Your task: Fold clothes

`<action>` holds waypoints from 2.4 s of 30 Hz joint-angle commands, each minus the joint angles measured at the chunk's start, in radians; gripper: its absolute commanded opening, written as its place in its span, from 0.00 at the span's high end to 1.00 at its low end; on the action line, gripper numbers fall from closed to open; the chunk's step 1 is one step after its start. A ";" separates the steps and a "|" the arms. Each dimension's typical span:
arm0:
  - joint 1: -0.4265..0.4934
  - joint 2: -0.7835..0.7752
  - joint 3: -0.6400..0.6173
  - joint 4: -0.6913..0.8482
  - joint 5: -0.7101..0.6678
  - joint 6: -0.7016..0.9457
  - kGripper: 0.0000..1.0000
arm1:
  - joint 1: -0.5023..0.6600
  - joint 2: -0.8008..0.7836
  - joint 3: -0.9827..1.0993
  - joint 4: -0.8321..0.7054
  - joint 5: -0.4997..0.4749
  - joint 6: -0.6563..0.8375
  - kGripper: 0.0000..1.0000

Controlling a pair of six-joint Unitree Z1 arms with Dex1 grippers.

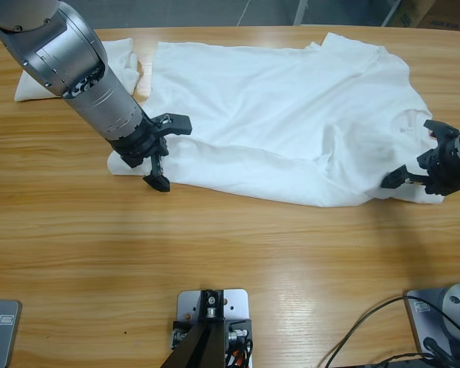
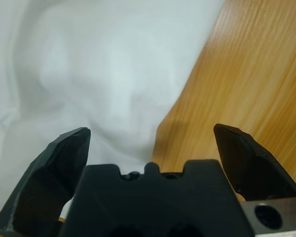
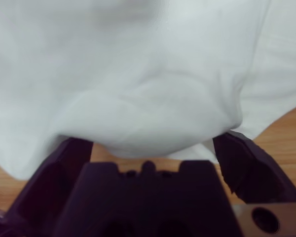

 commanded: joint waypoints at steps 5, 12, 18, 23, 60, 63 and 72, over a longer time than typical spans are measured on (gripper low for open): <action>0.006 0.015 0.004 0.011 0.003 0.008 0.05 | -0.047 -0.065 0.025 0.085 0.096 0.068 0.86; 0.006 0.005 0.006 0.012 0.003 0.008 0.05 | -0.048 -0.033 -0.010 0.156 0.082 0.059 0.88; 0.006 -0.003 0.013 0.012 0.004 0.010 0.05 | -0.048 0.016 -0.050 0.200 0.037 0.055 0.94; 0.007 0.000 0.012 0.012 0.003 0.008 0.05 | -0.050 0.044 -0.086 0.218 -0.024 0.029 1.00; 0.118 -0.073 0.062 0.021 -0.017 -0.009 0.05 | -0.096 -0.102 -0.340 0.320 0.089 -0.044 0.19; 0.145 -0.100 0.074 0.021 -0.042 -0.009 0.05 | -0.133 0.004 -0.313 0.262 0.045 -0.041 0.09; 0.152 -0.096 0.066 0.020 -0.112 -0.008 0.05 | -0.390 0.123 -0.205 0.082 0.114 -0.064 0.11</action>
